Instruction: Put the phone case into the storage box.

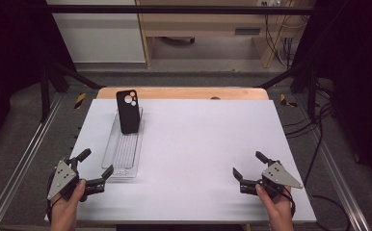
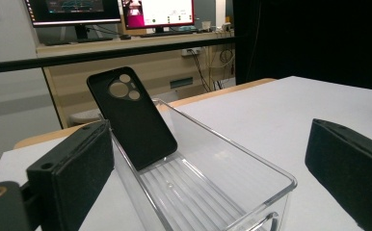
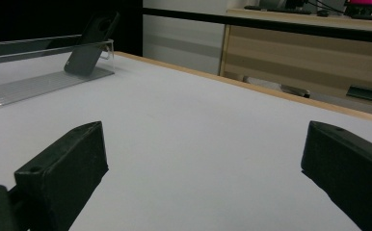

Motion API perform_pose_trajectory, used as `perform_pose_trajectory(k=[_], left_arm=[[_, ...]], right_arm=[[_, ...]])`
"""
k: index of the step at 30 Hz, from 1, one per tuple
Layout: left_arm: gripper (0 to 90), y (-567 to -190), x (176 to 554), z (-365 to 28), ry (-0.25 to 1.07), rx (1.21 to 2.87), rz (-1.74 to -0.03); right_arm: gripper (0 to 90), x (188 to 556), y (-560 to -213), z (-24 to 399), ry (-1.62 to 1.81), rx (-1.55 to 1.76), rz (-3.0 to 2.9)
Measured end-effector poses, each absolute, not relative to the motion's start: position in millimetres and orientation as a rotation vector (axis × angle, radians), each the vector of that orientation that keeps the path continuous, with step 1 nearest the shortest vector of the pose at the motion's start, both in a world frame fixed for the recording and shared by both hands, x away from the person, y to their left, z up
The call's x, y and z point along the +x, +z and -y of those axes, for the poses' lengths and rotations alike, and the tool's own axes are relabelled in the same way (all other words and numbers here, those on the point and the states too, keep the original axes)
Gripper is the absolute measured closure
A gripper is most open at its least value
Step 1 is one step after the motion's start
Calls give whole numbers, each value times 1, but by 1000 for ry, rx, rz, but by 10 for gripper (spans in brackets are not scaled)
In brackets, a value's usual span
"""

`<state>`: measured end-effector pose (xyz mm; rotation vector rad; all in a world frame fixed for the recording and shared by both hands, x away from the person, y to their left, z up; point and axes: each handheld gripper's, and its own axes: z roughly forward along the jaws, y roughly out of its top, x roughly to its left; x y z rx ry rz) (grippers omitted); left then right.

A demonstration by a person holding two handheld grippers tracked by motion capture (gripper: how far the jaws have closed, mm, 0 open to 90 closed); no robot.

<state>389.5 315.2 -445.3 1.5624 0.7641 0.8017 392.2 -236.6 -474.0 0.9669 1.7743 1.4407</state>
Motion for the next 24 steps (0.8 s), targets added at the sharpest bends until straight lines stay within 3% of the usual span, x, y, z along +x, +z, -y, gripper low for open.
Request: perform_pose_trajectory(k=[24], left_arm=[[29,-465,391,-328,825,1537,-813]], right_arm=[[24,392,-474,240,1435,967,-1765]])
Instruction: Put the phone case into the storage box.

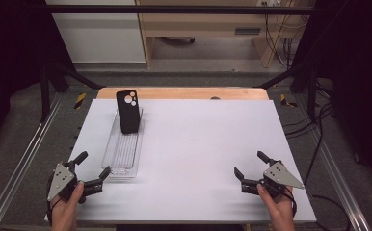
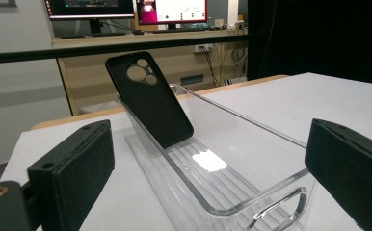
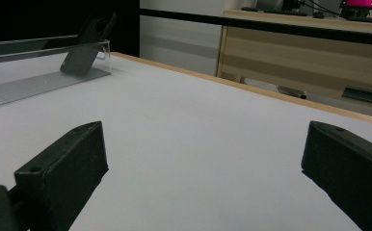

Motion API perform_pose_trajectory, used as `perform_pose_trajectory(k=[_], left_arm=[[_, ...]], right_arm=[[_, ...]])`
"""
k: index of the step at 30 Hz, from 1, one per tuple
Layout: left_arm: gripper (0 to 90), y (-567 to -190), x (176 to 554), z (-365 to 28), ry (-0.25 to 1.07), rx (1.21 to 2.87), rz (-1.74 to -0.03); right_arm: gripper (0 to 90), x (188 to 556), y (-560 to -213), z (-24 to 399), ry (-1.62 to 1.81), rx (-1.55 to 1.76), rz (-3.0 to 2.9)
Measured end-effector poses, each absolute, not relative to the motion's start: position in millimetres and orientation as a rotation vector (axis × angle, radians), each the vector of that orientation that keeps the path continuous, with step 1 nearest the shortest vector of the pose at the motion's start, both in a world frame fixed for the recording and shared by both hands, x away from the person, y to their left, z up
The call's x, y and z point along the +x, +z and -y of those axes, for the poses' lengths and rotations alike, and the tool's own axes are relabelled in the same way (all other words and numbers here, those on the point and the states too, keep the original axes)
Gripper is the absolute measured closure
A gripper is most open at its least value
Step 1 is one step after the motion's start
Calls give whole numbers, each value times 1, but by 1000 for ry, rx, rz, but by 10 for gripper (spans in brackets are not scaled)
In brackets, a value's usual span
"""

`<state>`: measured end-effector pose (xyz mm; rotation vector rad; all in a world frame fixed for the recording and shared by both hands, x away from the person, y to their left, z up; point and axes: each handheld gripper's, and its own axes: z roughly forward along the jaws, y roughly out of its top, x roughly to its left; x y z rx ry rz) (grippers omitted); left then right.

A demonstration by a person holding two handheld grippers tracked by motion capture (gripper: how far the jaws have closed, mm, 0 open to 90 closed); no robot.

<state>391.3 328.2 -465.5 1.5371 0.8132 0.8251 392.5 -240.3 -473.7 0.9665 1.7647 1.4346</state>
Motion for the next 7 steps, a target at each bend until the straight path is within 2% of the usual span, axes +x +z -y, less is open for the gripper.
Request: perform_pose_trajectory(k=[7], left_arm=[[28,-470,391,-330,834,1531,-801]], right_arm=[[21,394,-475,242,1407,976,-1744]])
